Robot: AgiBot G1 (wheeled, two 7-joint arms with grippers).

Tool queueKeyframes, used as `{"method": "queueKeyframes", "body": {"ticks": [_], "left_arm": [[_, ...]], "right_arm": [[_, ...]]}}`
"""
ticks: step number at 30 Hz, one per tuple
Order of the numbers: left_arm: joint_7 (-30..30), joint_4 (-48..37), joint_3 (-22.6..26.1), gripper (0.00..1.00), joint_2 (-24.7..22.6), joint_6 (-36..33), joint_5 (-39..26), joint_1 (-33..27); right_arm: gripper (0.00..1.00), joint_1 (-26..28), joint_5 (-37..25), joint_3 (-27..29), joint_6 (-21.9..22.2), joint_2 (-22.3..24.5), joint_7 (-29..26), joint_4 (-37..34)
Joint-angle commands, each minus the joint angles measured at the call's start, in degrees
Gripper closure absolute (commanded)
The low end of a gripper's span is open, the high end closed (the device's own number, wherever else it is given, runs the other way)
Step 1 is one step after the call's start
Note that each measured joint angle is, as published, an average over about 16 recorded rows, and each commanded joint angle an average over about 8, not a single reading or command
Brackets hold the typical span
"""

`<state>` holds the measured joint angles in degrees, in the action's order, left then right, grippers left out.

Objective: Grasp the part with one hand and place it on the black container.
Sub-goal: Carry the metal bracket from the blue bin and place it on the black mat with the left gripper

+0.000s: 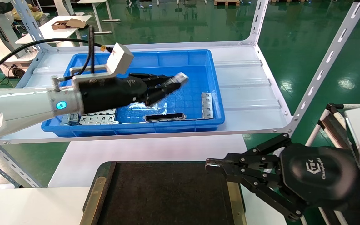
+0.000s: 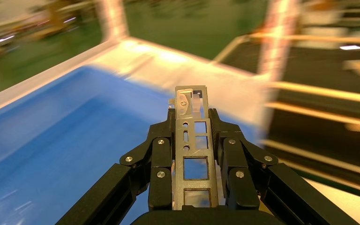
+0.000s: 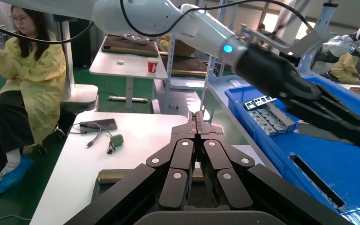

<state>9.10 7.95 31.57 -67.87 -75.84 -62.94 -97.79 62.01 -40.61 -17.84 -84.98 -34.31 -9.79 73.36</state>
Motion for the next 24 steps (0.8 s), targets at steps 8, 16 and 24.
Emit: {"method": "queueKeyframes", "body": {"ticks": [8, 16, 24], "left_arm": [[1.2, 3.7, -0.2, 1.00, 4.7, -15.6, 3.1, 3.6], [-3.5, 19.1, 3.9, 1.00, 10.4, -15.7, 9.1, 15.4], [-6.2, 26.8, 6.7, 1.00, 12.6, -11.1, 11.9, 27.1]], "right_arm": [[1.00, 0.0, 0.0, 0.0, 0.0, 0.0, 0.0, 0.0], [1.00, 0.0, 0.0, 0.0, 0.0, 0.0, 0.0, 0.0], [1.00, 0.0, 0.0, -0.1, 0.0, 0.0, 0.0, 0.0]]}}
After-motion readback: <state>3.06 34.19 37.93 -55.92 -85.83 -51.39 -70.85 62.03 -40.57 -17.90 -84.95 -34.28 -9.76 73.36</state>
